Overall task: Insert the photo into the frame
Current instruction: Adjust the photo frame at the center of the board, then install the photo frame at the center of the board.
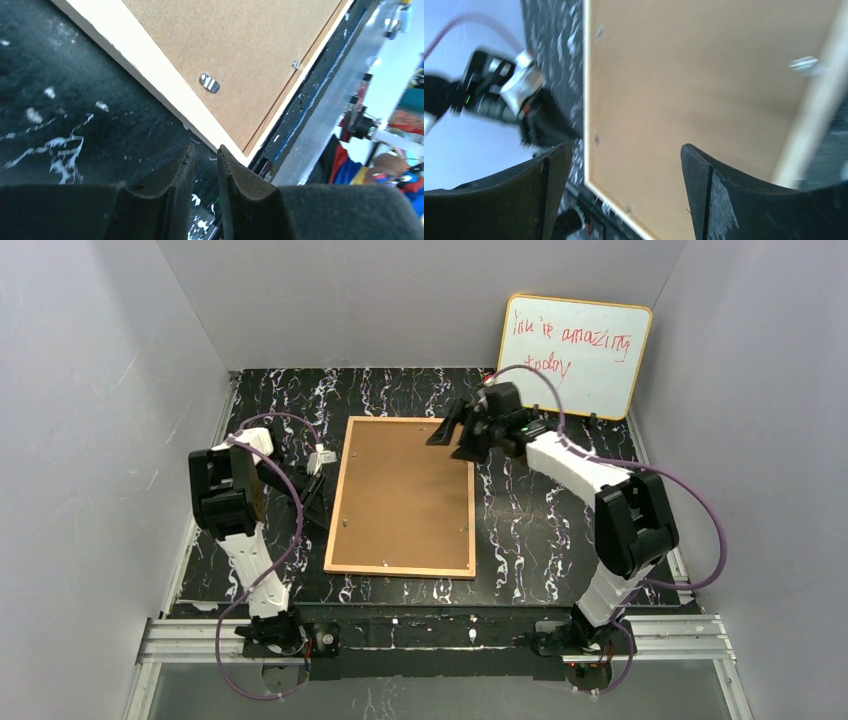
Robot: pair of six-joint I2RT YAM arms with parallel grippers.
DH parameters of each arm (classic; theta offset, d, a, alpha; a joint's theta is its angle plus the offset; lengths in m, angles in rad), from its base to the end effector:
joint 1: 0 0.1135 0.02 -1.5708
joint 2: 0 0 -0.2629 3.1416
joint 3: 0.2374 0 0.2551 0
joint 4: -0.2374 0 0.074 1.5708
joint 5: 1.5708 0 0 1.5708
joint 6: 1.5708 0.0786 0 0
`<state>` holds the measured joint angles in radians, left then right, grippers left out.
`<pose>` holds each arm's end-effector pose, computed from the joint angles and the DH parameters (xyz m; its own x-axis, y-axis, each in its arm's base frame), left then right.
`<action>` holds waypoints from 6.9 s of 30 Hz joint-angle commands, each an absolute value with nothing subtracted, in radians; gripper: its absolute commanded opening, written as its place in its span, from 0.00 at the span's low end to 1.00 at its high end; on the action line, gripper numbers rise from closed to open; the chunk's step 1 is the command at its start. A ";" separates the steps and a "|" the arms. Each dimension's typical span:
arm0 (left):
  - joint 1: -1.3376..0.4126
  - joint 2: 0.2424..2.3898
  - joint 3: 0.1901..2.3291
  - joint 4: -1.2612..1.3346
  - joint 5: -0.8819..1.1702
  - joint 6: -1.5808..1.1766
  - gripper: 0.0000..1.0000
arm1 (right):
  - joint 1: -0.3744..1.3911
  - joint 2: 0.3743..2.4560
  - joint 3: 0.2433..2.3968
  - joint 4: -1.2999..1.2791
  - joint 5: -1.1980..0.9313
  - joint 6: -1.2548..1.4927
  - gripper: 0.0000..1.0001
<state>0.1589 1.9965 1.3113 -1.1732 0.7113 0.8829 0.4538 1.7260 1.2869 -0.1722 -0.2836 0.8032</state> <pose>0.3247 0.0001 0.1144 -0.8350 0.4589 -0.3036 0.5393 0.5735 -0.6166 0.3795 0.2096 0.2364 -0.8092 0.3739 -0.4531 -0.0641 0.7105 0.7008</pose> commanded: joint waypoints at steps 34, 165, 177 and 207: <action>0.149 2.080 1.287 -1.114 0.789 0.812 0.07 | 0.921 2.250 1.577 0.113 -0.477 1.081 0.70; 0.026 2.309 1.683 -0.991 1.012 0.477 0.35 | 0.671 2.380 1.811 0.023 -0.415 0.898 0.66; -0.028 2.353 1.625 -0.890 0.917 0.410 0.17 | 0.703 2.446 1.874 0.029 -0.448 0.928 0.65; -0.027 2.346 1.595 -0.867 0.900 0.408 0.12 | 0.713 2.480 1.831 0.189 -0.281 1.195 0.63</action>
<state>-0.0074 2.3253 1.6299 -0.9134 1.0210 0.3592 0.6842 2.4435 1.8427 0.0917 -0.3992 1.1591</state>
